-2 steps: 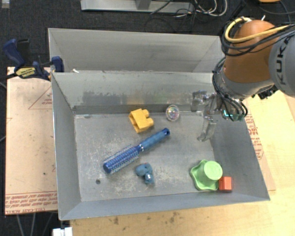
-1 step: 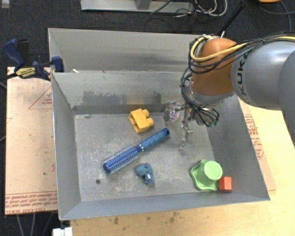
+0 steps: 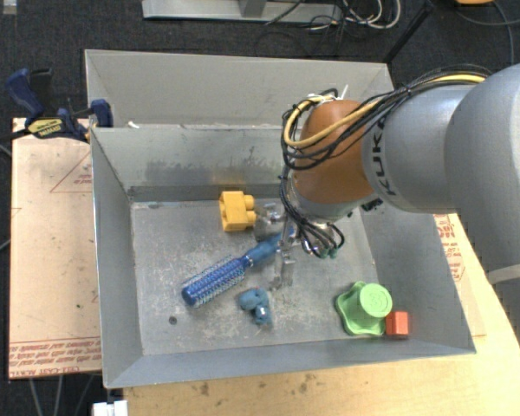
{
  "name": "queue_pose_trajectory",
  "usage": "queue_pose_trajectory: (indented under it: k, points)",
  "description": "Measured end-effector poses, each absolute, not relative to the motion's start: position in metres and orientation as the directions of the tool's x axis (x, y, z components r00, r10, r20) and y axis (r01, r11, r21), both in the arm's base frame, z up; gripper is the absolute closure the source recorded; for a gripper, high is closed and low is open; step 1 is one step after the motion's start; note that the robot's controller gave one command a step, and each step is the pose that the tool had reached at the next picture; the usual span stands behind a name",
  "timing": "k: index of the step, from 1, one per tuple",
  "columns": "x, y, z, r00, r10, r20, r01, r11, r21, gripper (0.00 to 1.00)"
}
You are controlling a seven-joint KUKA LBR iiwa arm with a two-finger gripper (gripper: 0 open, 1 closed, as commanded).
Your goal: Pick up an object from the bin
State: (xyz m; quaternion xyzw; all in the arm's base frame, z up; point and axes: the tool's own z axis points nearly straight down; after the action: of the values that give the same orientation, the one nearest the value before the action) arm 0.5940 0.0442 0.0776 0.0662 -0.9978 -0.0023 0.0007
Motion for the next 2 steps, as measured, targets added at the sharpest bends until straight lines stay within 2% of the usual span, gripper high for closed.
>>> queue_pose_trajectory:
  k: [1, 2]
  points:
    - [0.595, 0.041, 0.078, -0.991, -0.131, 0.0, -0.131, 0.991, 0.001, 1.0]
    - [0.587, 0.009, 0.147, -0.909, -0.416, -0.005, -0.416, 0.909, -0.002, 1.0]
